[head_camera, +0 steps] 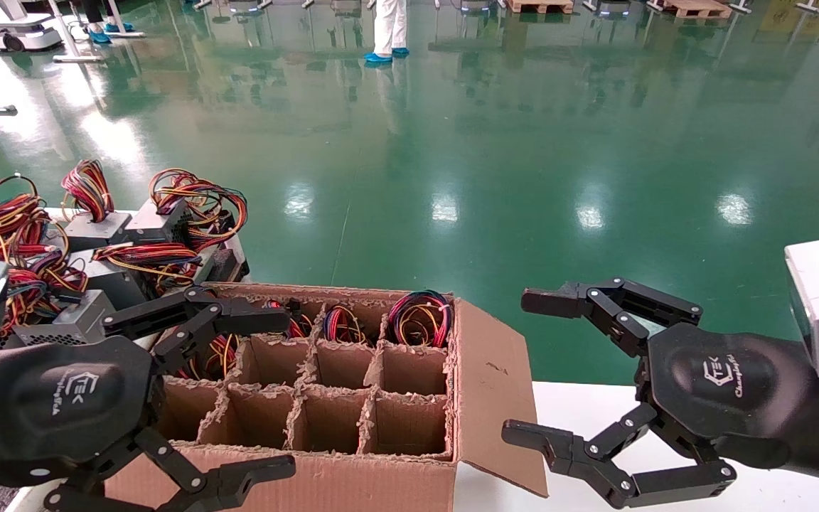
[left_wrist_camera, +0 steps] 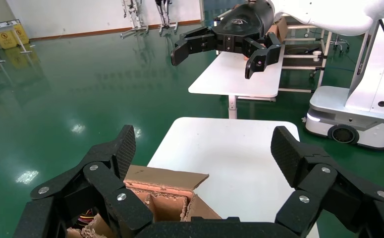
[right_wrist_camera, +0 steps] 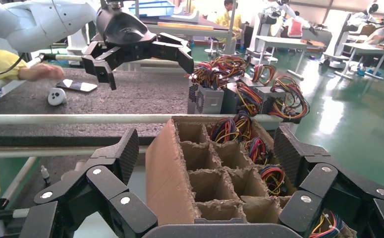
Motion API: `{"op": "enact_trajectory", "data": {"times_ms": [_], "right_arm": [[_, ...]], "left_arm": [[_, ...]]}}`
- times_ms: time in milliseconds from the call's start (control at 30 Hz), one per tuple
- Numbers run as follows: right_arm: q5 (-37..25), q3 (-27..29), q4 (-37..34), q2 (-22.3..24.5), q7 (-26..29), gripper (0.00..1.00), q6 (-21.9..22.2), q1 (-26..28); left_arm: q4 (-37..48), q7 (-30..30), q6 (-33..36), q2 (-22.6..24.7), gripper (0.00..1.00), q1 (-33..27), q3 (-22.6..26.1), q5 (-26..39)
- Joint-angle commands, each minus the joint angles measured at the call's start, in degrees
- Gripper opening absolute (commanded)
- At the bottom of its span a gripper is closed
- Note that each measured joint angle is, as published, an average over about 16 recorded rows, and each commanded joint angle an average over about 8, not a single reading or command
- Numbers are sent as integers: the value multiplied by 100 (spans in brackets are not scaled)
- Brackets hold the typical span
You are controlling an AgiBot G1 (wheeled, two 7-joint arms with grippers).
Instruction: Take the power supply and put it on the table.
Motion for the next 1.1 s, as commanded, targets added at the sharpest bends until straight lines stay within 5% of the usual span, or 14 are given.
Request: {"op": "enact_trajectory", "data": {"times_ms": [33,1100], "right_arm": [[0,0,0,0,0,100,0,0],[0,0,0,0,0,100,0,0]], "left_arm": [[1,0,0,0,100,-1,0,1],[3,0,0,0,100,-3,0,2]]}}
